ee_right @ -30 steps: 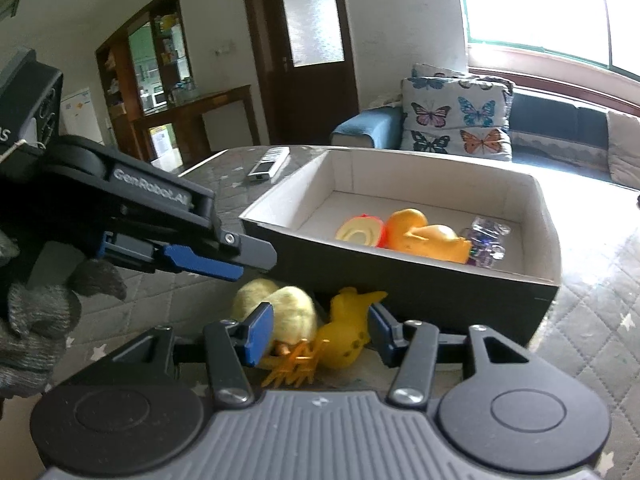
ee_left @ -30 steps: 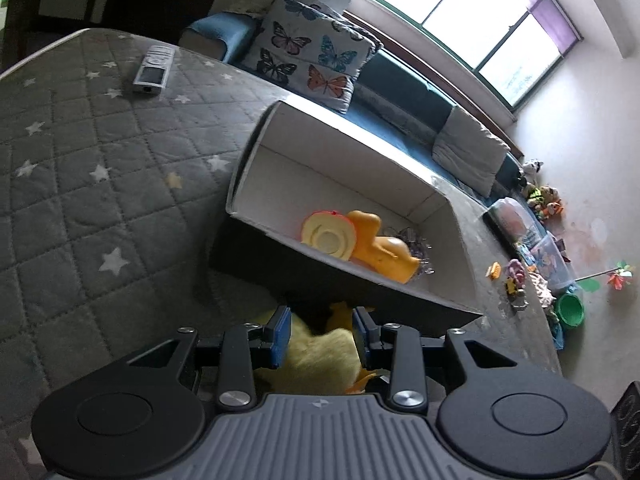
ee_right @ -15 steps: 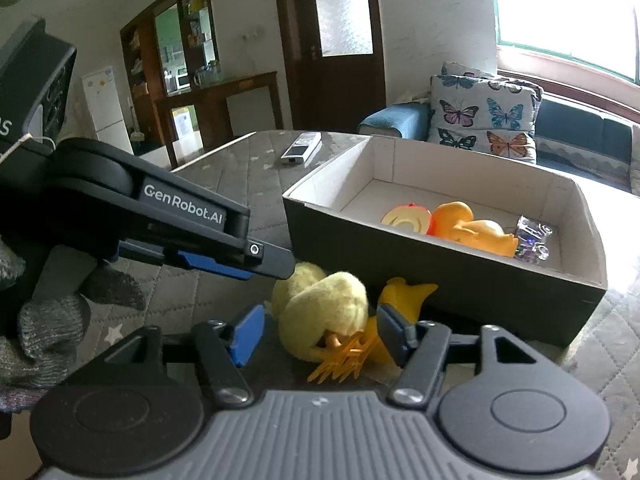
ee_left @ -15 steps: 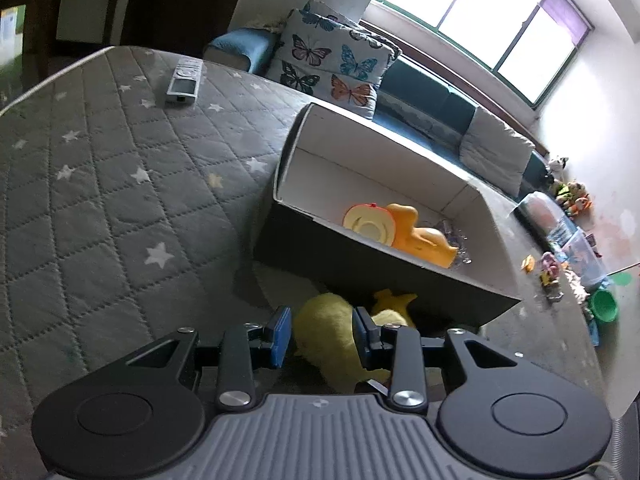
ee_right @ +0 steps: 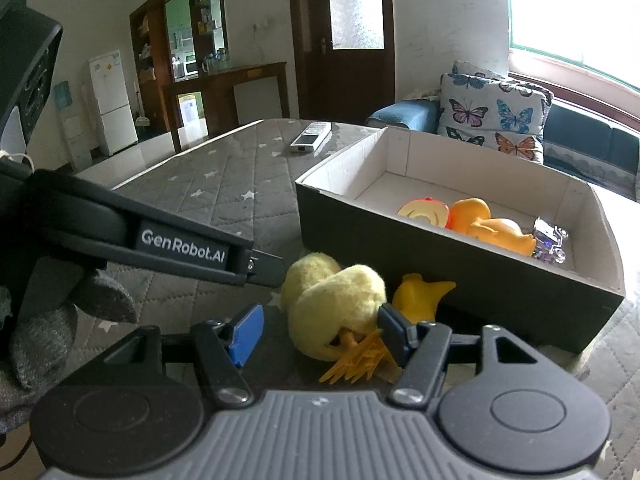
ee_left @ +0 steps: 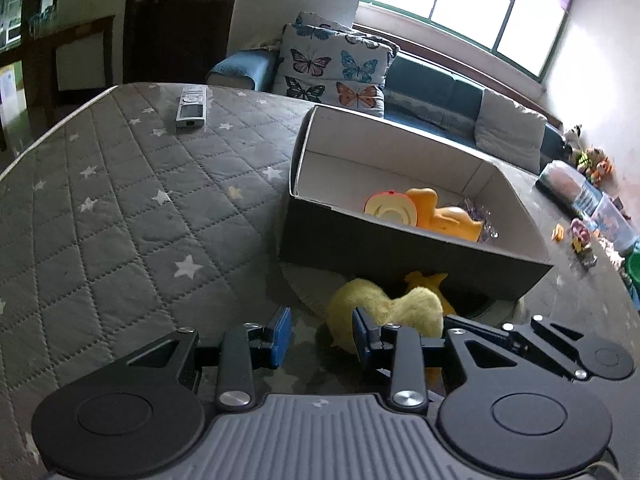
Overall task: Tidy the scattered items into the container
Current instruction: 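Position the open right gripper around the yellow plush duck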
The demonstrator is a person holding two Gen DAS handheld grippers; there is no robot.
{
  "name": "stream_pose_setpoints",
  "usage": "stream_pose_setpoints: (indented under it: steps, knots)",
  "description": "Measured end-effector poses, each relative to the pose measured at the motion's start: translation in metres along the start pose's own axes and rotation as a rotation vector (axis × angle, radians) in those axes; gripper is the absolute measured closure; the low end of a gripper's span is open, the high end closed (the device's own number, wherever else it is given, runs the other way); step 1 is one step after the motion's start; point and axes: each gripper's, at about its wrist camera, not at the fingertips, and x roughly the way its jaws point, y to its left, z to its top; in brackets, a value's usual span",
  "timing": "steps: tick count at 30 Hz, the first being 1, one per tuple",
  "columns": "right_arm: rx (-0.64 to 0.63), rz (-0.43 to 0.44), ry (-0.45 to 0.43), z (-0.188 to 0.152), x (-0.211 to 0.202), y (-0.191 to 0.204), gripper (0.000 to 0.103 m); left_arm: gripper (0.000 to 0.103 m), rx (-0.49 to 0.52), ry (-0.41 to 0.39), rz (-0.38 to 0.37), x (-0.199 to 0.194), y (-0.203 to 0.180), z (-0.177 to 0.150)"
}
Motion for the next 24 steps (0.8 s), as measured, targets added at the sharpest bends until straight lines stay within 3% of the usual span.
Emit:
stream_pose_setpoints:
  steps: [13,24]
  knots:
    - [0.014,0.017,-0.004,-0.007,-0.006,0.002,0.038,0.066,0.04,-0.012,0.031,0.0,0.0,-0.008]
    - [0.03,0.058,0.015,-0.014,-0.014,0.008,0.038,0.066,0.022,-0.004,0.012,-0.003,0.002,-0.008]
